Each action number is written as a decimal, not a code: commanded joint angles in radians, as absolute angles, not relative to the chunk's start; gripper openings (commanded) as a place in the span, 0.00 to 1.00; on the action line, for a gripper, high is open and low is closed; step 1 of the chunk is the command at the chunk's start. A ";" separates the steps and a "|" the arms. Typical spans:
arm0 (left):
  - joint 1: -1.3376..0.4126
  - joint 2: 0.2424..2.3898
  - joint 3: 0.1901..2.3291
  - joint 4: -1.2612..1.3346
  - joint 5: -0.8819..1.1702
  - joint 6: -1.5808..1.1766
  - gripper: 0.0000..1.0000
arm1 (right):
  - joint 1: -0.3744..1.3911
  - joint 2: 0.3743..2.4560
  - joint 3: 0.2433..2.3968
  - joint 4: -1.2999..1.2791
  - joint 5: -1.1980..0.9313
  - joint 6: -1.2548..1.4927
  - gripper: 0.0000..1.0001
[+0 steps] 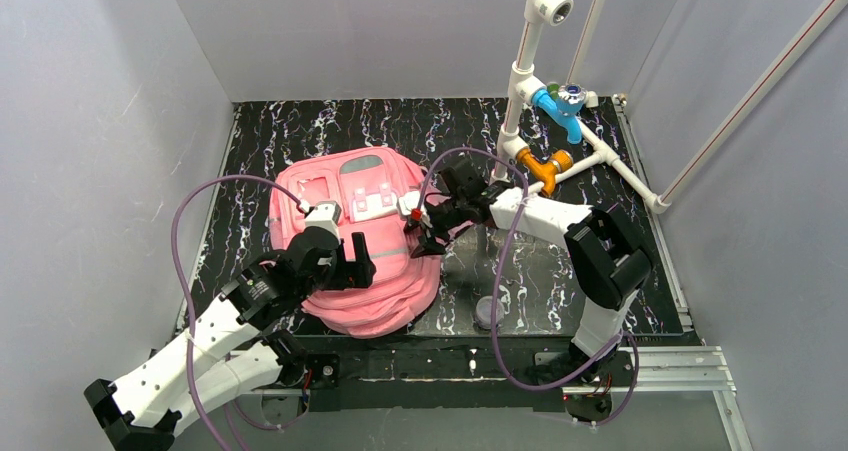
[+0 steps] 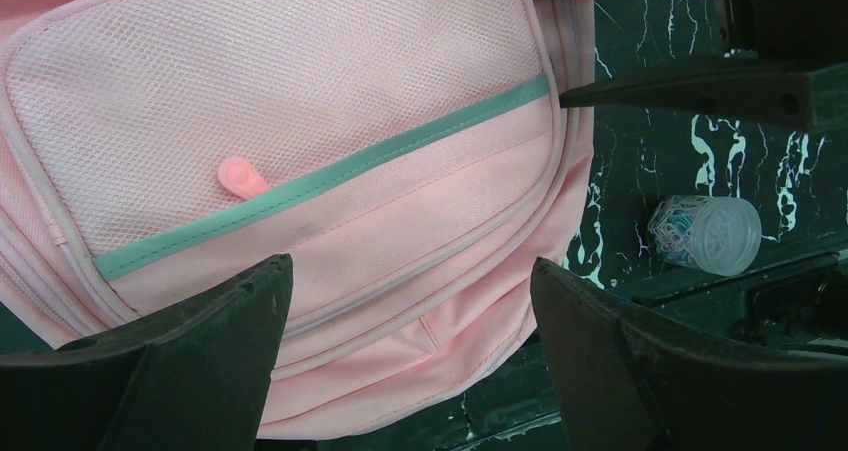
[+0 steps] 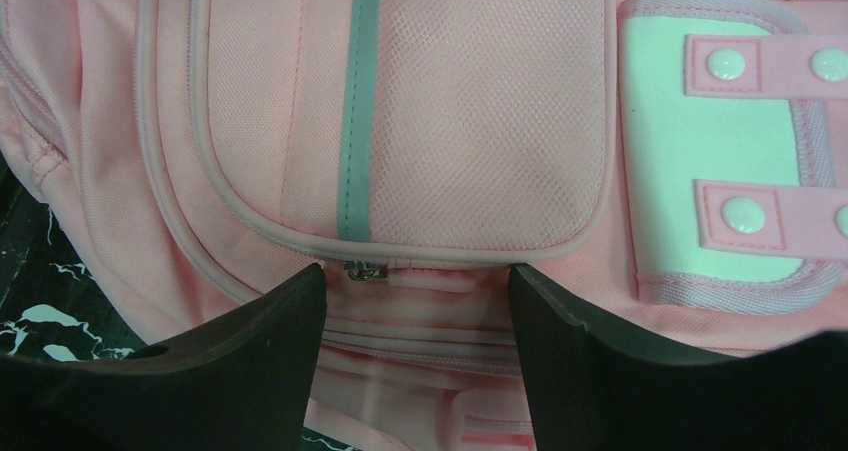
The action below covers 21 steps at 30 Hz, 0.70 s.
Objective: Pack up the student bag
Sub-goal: Unzip the student bag at the center of the board.
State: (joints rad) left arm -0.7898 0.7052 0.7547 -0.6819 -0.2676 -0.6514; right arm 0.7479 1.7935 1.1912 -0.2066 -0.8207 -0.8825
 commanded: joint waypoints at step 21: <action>-0.752 0.738 0.811 -0.774 -0.380 -0.615 0.88 | 0.886 1.576 0.885 0.047 -0.623 -0.643 0.35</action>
